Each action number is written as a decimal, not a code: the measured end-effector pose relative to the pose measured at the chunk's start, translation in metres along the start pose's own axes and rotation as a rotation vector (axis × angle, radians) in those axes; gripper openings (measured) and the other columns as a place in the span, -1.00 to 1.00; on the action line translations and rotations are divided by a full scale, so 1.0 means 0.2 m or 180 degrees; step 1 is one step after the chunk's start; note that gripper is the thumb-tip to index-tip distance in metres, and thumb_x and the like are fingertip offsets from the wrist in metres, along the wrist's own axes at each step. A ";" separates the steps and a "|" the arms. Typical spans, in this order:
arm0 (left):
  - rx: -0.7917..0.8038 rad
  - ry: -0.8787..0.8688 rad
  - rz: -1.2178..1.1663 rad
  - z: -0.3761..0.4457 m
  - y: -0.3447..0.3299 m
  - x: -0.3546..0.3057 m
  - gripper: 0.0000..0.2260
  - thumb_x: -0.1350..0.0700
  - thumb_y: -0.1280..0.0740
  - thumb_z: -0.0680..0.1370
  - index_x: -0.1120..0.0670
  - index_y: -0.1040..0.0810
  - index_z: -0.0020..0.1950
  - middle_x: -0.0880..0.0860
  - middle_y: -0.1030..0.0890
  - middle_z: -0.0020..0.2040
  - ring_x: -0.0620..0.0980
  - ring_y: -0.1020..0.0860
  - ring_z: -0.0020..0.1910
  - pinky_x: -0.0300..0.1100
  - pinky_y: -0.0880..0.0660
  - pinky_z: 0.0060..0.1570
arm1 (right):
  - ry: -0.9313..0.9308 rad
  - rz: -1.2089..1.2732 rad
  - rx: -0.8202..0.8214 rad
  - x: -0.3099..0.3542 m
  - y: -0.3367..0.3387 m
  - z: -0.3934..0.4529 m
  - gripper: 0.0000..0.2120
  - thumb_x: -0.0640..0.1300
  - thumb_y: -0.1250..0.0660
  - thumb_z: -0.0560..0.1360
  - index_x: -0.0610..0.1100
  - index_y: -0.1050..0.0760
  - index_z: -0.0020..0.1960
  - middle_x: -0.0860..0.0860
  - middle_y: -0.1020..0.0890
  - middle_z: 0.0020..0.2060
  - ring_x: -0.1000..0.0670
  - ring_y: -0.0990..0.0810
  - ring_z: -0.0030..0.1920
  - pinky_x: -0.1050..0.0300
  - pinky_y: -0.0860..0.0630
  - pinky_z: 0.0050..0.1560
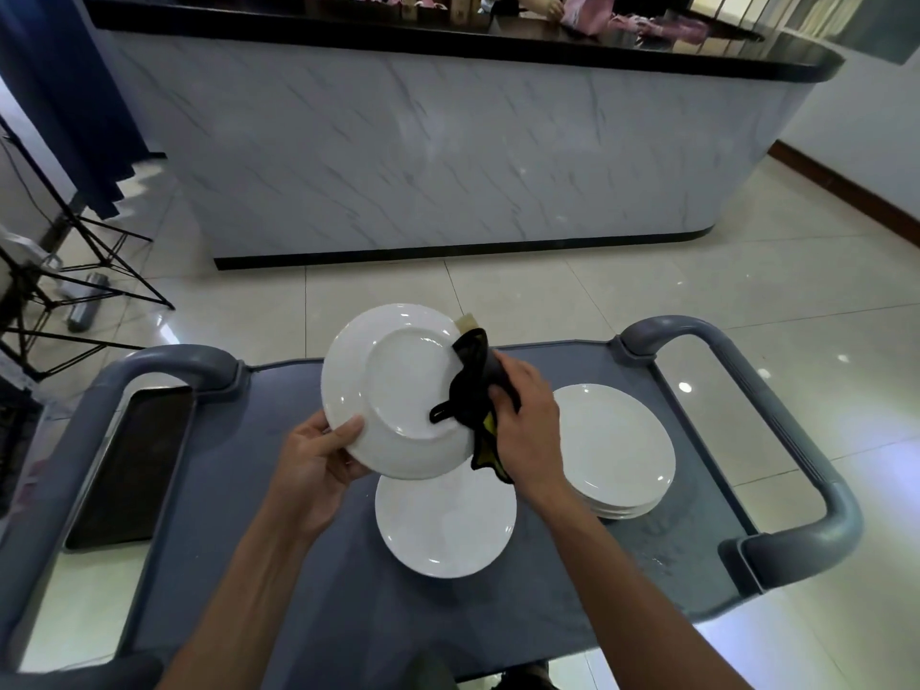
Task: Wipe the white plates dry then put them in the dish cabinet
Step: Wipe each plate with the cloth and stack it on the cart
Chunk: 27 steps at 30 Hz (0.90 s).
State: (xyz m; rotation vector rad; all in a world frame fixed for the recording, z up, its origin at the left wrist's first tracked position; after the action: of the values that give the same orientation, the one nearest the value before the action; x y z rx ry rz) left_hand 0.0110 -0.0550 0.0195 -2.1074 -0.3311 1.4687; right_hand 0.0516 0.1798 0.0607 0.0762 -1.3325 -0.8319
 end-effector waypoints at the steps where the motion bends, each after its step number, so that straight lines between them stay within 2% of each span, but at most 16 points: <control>1: 0.0039 0.0025 0.0085 -0.01 0.00 0.01 -0.79 0.23 -0.36 0.46 0.14 -0.70 0.05 0.19 -0.70 0.05 0.12 -0.69 -0.06 0.00 -0.64 -0.23 | -0.0002 -0.0011 -0.0014 0.00 0.02 0.02 -0.58 -0.34 -0.26 0.57 -0.04 -0.51 0.36 0.22 -0.56 0.13 0.20 -0.46 0.18 0.38 -0.32 0.22; 3: 0.0116 0.0062 0.0223 -0.02 -0.02 0.02 -0.79 0.24 -0.37 0.44 0.15 -0.71 0.04 0.21 -0.70 0.03 0.15 -0.69 -0.08 0.01 -0.64 -0.25 | -0.0032 -0.0041 -0.0031 0.00 0.05 0.07 -0.58 -0.35 -0.26 0.57 -0.03 -0.52 0.36 0.29 -0.54 0.12 0.26 -0.45 0.19 0.41 -0.29 0.24; 6: 0.0282 0.0068 0.0432 -0.04 -0.05 0.04 -0.77 0.24 -0.40 0.42 0.17 -0.70 0.06 0.24 -0.70 0.02 0.17 -0.69 -0.10 0.03 -0.64 -0.25 | -0.0052 -0.0083 0.0028 0.01 0.07 0.14 -0.57 -0.37 -0.25 0.56 -0.07 -0.53 0.36 0.07 -0.59 0.20 0.02 -0.49 0.25 0.09 -0.40 0.34; 8: 0.0360 0.0064 0.0522 -0.05 -0.07 0.05 -0.77 0.24 -0.41 0.41 0.17 -0.71 0.05 0.25 -0.70 0.00 0.16 -0.69 -0.12 0.02 -0.63 -0.27 | 0.0038 -0.0093 0.0085 0.04 0.07 0.17 -0.56 -0.39 -0.24 0.55 -0.08 -0.55 0.35 0.01 -0.60 0.21 -0.01 -0.50 0.24 0.02 -0.41 0.34; 12: 0.0445 0.0048 0.0696 -0.05 -0.11 0.06 -0.76 0.24 -0.43 0.40 0.18 -0.71 0.06 0.26 -0.70 0.00 0.16 -0.68 -0.12 0.01 -0.63 -0.28 | 0.0320 -0.0309 0.0303 0.12 0.03 0.19 -0.56 -0.41 -0.24 0.52 -0.10 -0.56 0.32 0.00 -0.62 0.22 -0.06 -0.51 0.25 -0.04 -0.39 0.34; 17: 0.0479 0.0086 0.0810 -0.05 -0.14 0.08 -0.75 0.25 -0.44 0.40 0.20 -0.69 0.07 0.29 -0.69 0.02 0.21 -0.67 -0.09 0.02 -0.63 -0.24 | 0.1015 -0.0598 0.0627 0.23 -0.04 0.14 -0.59 -0.41 -0.26 0.52 -0.14 -0.59 0.30 -0.04 -0.62 0.24 -0.15 -0.49 0.21 -0.13 -0.41 0.28; 22: 0.0444 0.0122 0.0846 -0.05 -0.12 0.09 -0.73 0.23 -0.45 0.42 0.20 -0.68 0.11 0.29 -0.68 0.06 0.30 -0.67 -0.01 0.10 -0.64 -0.14 | 0.1568 -0.0752 0.1055 0.27 -0.10 0.05 -0.58 -0.37 -0.23 0.48 -0.11 -0.62 0.25 0.03 -0.62 0.23 -0.13 -0.48 0.21 -0.19 -0.40 0.24; 27: 0.0306 0.0140 0.0750 -0.06 -0.10 0.10 -0.78 0.25 -0.43 0.40 0.20 -0.70 0.03 0.29 -0.69 0.01 0.27 -0.68 -0.07 0.06 -0.64 -0.18 | 0.1738 -0.0743 0.1125 0.24 -0.12 -0.02 -0.65 -0.36 -0.31 0.48 -0.13 -0.65 0.20 0.01 -0.63 0.21 -0.16 -0.51 0.23 -0.20 -0.41 0.22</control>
State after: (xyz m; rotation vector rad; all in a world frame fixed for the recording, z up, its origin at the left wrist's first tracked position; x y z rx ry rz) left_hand 0.0315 -0.0322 0.0178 -2.1546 0.0057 1.5327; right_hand 0.0428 0.1332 0.0878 0.6997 -0.9436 -0.6926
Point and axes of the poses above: each hand's wrist, its own z-axis towards the middle knuckle, its own y-axis out of the back of the hand, x = y × z, the point moved 3 cm from there along z, towards the middle knuckle
